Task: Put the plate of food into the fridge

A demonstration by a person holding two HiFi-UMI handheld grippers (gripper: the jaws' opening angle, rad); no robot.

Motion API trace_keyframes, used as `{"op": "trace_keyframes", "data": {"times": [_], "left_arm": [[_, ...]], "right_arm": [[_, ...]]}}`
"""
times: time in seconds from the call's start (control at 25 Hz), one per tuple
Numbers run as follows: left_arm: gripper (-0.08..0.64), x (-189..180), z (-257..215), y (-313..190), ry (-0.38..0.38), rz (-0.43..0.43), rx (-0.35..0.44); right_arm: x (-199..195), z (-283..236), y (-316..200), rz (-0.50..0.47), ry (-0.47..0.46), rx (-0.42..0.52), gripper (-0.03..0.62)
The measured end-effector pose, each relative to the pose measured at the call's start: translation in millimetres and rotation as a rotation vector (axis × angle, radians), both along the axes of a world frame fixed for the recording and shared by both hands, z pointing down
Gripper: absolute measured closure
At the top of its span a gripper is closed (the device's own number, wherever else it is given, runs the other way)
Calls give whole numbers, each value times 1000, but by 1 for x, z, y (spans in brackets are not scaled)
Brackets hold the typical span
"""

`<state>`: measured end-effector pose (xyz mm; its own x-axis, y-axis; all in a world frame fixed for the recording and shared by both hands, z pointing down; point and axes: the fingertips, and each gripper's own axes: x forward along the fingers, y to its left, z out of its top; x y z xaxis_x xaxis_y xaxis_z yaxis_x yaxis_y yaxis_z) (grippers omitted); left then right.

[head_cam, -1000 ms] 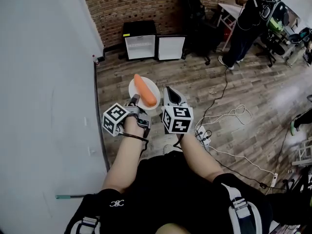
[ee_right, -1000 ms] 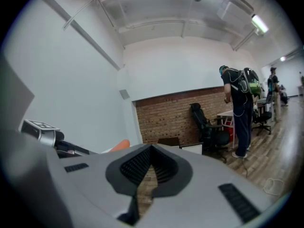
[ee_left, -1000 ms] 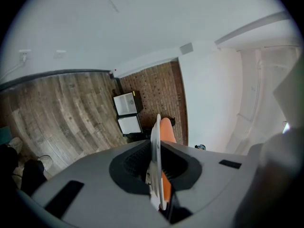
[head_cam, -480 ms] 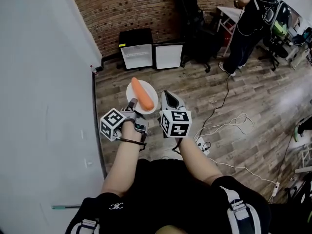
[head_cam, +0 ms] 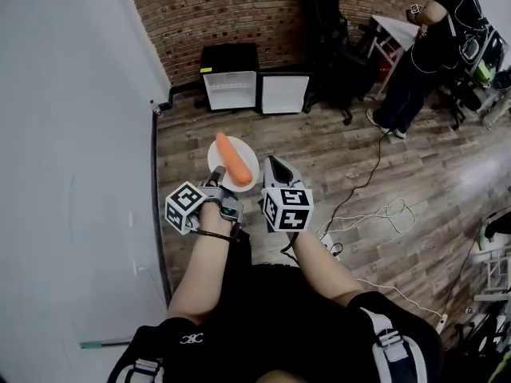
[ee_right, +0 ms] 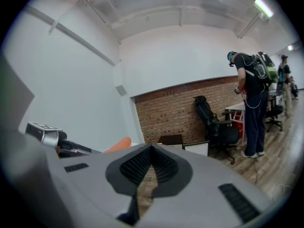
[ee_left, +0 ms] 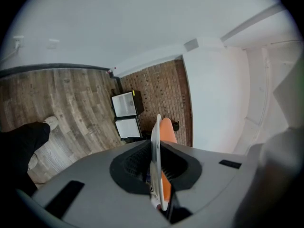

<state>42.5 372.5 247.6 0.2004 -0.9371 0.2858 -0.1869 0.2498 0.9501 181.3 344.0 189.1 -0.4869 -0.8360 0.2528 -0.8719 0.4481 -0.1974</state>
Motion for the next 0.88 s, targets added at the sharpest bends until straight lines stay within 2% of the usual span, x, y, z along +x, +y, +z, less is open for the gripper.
{"op": "trace_keyframes", "data": {"times": [0.12,0.32,0.56,0.88], "left_arm": [[528,-15,9,-29,1,-3,1],[528,-45,13,-100,15,10,21],[528,-94,-8,-195,25,35,60],[528,-144,-24,-282,16,62,97]], "right_arm": [[-15,9,-28,-9,19,0,578],[-44,6,-103,13,32,25,578],[-88,-20,-190,46,32,69,578],[-141,-27,-269,51,48,75,578]]}}
